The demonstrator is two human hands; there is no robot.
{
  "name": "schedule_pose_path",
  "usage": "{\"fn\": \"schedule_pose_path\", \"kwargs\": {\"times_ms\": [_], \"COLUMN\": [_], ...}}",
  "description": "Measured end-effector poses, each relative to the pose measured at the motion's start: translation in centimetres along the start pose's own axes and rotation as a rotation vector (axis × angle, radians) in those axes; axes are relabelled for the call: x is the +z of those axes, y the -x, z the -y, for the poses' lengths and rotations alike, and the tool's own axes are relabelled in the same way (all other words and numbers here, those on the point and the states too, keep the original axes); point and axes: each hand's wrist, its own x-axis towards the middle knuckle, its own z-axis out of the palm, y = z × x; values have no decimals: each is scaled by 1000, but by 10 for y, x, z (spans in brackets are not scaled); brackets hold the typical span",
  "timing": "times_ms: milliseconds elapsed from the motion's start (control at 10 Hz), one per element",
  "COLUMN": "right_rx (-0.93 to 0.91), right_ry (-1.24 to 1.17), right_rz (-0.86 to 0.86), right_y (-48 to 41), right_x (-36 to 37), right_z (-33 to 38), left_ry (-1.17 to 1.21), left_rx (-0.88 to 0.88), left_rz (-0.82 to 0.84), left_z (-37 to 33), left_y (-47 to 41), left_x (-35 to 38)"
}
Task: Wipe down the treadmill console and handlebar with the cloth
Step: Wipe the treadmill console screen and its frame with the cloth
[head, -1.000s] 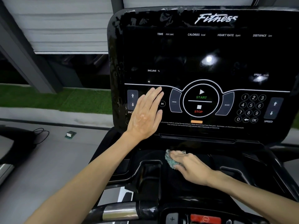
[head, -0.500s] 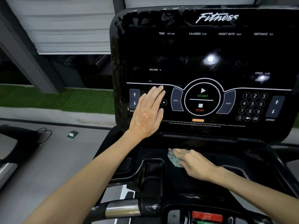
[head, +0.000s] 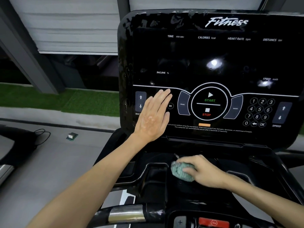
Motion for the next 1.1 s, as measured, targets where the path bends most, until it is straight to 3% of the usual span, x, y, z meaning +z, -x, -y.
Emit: {"fn": "schedule_pose_path", "kwargs": {"times_ms": [100,200,400,700,1000,1100], "right_rx": [77,169,289,398,408,389], "right_ry": [-273,-619,-964,-1160,-799,-407], "right_rz": [-94,-28,35,12,104,30], "right_y": [3,12,22,23,23,23], "right_x": [5,3,-14,-22,-18,-20], "right_z": [6,17,25,28,22,14], "left_ry": [1,8,8,-12,-9,-5], "left_rx": [-4,-7,-9,-11,-12,-12], "left_rz": [8,8,-2,1,6,3], "left_z": [0,0,-1,-1,0,0], "left_y": [0,0,0,0,0,0], "left_x": [0,-1,0,0,1,0]}}
